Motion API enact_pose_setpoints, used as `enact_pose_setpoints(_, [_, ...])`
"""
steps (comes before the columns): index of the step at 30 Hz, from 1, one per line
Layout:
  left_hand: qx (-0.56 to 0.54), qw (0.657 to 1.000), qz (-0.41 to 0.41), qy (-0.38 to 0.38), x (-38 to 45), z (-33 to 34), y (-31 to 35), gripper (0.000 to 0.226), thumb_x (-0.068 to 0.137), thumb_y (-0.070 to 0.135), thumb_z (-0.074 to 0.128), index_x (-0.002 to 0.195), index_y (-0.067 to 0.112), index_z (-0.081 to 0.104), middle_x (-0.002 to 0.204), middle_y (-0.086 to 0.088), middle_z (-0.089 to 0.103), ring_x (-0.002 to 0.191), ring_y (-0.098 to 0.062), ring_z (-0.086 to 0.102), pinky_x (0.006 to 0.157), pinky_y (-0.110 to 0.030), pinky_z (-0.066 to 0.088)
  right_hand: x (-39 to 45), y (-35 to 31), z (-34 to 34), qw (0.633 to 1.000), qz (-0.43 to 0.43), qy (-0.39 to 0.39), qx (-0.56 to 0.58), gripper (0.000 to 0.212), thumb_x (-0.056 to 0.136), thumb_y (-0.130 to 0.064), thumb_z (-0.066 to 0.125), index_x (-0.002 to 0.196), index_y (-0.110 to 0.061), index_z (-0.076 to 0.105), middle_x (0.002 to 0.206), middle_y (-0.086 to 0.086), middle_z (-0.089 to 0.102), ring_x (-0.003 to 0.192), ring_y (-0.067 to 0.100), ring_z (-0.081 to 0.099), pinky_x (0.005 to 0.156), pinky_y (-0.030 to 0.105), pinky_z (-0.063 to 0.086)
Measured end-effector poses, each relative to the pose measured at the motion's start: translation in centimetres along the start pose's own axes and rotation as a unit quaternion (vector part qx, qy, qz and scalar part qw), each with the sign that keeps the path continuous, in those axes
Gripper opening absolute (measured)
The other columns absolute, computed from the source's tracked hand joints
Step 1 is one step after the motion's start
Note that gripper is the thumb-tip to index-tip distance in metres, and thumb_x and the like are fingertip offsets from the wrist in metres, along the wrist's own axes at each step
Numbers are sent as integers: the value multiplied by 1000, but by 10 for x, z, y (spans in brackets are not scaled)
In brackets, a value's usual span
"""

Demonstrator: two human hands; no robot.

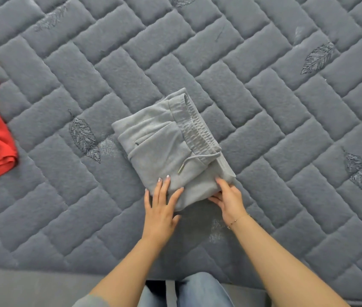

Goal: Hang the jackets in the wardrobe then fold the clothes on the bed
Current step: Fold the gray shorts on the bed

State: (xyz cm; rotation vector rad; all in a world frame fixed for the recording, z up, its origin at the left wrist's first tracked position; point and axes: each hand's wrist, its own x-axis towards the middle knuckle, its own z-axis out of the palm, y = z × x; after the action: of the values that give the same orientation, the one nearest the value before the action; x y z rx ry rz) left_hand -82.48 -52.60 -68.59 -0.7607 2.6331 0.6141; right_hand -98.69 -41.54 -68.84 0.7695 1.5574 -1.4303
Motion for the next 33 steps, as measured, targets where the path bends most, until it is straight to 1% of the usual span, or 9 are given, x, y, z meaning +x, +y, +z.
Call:
enact_pose_setpoints(5, [21,999,-22,18,11,4,5,80,60,60,81,128,24,61,154,-11,38,142,-36,35,107,-68,24,-4,-16,8,1000,4,24,19,10,90,-15,63,95,-7,65,78,7,72,66,17,71,58,30,58])
enact_pose_setpoints(10, [-57,989,-29,134,16,-8,3,32,67,13,82,97,16,71,131,-3,62,117,-28,60,104,-57,35,-12,-36,21,997,38,2,62,8,92,-14,59,89,-8,63,78,12,70,61,19,70,54,29,58])
enact_pose_setpoints(14, [-230,967,-21,108,22,-35,-25,20,88,9,62,101,19,73,108,13,70,95,-13,62,91,-34,38,-18,-47,22,996,7,-50,73,20,95,-18,49,100,-6,64,94,15,72,81,24,73,64,31,58])
enact_pose_setpoints(19, [-364,907,-201,63,38,-47,-40,22,91,28,66,70,30,63,65,10,58,66,-9,49,62,-25,36,-16,-46,36,978,-145,-98,-113,19,96,-2,52,104,-9,67,100,9,71,97,19,67,86,30,54])
enact_pose_setpoints(23, [-392,830,-358,170,46,-33,-16,32,78,30,80,92,10,61,98,1,56,95,-21,51,86,-33,44,-2,-33,37,744,-462,-64,-478,34,86,0,66,120,-6,64,96,7,60,90,19,57,88,28,46])
enact_pose_setpoints(25, [-466,743,-440,193,46,-31,-8,57,73,30,85,113,8,51,116,-4,45,103,-20,50,95,-31,43,1,-25,36,658,-516,-73,-544,49,81,2,68,129,2,58,105,15,56,97,27,54,93,33,44])
enact_pose_setpoints(29, [-688,591,-414,73,40,-38,-7,40,87,28,74,118,8,60,118,-6,69,103,-16,68,90,-31,54,1,-1,31,499,-593,-48,-630,74,66,10,70,136,2,52,127,20,51,116,31,47,104,49,44])
enact_pose_setpoints(31, [-734,555,-386,60,35,-49,-7,33,88,22,71,117,8,65,111,-5,73,98,-14,71,80,-27,57,-2,7,31,443,-599,-31,-666,79,65,2,76,139,-2,51,141,17,48,132,30,38,111,56,35])
enact_pose_setpoints(33, [-757,540,-365,53,30,-64,-5,29,87,16,71,115,8,65,106,-3,75,94,-13,72,71,-24,58,-7,9,39,439,-599,-21,-670,82,68,-12,83,142,-5,48,148,12,46,141,29,34,115,56,27])
